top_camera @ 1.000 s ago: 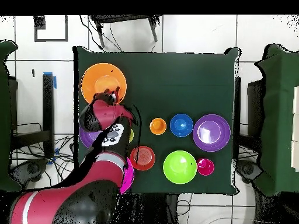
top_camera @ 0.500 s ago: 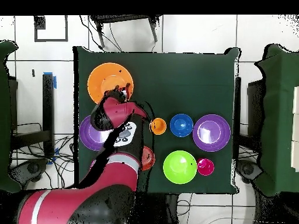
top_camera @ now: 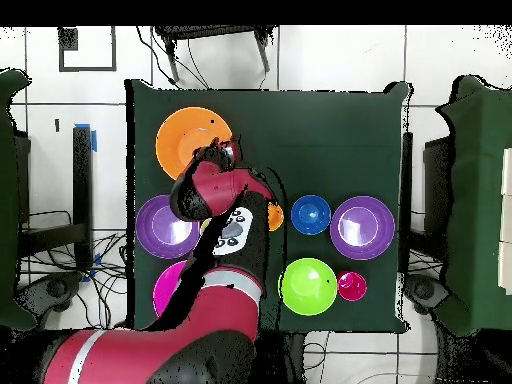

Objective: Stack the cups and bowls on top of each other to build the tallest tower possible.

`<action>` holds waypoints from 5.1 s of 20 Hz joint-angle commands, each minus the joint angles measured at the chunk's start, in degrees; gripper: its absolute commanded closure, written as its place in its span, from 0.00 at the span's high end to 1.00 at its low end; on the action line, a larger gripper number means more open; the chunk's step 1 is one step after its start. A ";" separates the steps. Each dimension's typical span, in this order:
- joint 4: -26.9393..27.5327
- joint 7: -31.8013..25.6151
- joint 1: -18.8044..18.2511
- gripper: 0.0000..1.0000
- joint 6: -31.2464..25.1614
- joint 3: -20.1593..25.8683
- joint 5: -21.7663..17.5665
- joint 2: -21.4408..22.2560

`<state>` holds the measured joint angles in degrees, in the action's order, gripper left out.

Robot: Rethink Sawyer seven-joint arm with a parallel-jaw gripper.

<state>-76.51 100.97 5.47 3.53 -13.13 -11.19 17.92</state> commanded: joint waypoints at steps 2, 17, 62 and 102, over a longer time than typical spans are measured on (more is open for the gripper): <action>-2.78 -0.64 -1.48 1.00 -7.09 4.38 -6.45 -1.67; -10.01 3.14 1.60 1.00 -15.49 7.07 -3.42 6.34; -2.30 5.93 3.29 1.00 1.92 5.73 4.60 -8.41; -5.40 4.56 3.39 1.00 -7.93 1.54 -1.00 -0.71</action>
<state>-79.86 101.06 8.89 4.89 -19.73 -11.90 17.69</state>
